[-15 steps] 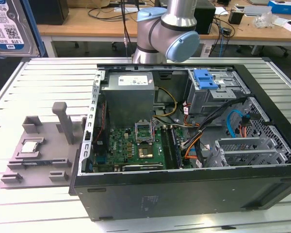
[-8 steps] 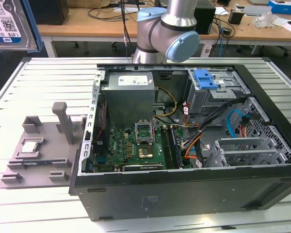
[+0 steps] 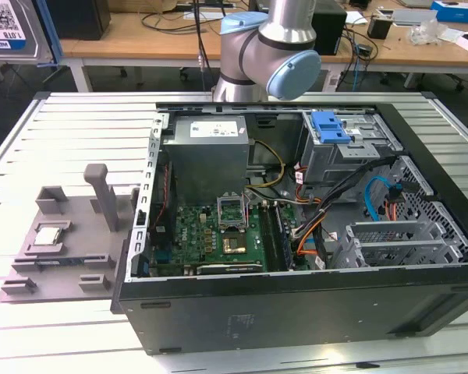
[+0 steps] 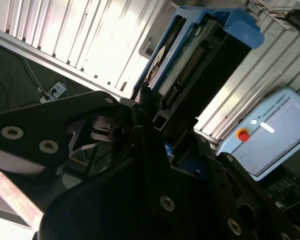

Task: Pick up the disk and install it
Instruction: 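Pick up the disk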

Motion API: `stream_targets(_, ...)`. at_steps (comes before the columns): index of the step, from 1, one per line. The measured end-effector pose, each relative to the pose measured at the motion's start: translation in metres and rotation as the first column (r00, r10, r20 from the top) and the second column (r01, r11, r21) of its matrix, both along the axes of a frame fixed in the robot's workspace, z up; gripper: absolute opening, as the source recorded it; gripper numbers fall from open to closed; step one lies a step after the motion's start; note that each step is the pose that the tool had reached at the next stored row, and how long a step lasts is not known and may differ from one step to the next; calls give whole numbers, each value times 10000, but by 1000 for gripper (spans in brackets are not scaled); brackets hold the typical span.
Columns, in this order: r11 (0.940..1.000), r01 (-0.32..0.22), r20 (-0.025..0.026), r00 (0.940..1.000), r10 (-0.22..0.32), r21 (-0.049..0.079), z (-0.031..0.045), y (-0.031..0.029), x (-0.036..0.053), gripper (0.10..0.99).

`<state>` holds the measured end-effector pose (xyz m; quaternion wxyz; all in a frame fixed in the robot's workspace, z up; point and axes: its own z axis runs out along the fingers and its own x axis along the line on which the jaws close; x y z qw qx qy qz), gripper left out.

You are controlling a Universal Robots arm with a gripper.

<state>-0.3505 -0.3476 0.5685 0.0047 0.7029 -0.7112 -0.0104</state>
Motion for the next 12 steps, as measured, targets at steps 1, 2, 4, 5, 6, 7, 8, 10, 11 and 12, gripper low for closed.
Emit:
stream_targets(1, 10000, 0, 1, 10000, 0, 0, 17, 0, 0, 365)
stream_targets(2, 10000, 0, 1, 10000, 0, 0, 33, 1, 0, 365)
stream_targets(4, 10000, 0, 0, 10000, 0, 0, 94, 2, 0, 365)
stream_targets(5, 10000, 0, 1, 10000, 0, 0, 121, 3, 0, 365)
stream_targets(6, 10000, 0, 1, 10000, 0, 0, 144, 3, 0, 365)
stream_targets(7, 10000, 0, 1, 10000, 0, 1, 163, 4, 0, 365)
stream_targets(8, 10000, 0, 1, 10000, 0, 0, 182, 4, 0, 365)
stream_targets(10, 10000, 0, 1, 10000, 0, 1, 219, 4, 0, 365)
stream_targets(11, 10000, 0, 0, 10000, 0, 0, 234, 4, 0, 365)
stream_targets(12, 10000, 0, 0, 10000, 0, 0, 250, 4, 0, 365)
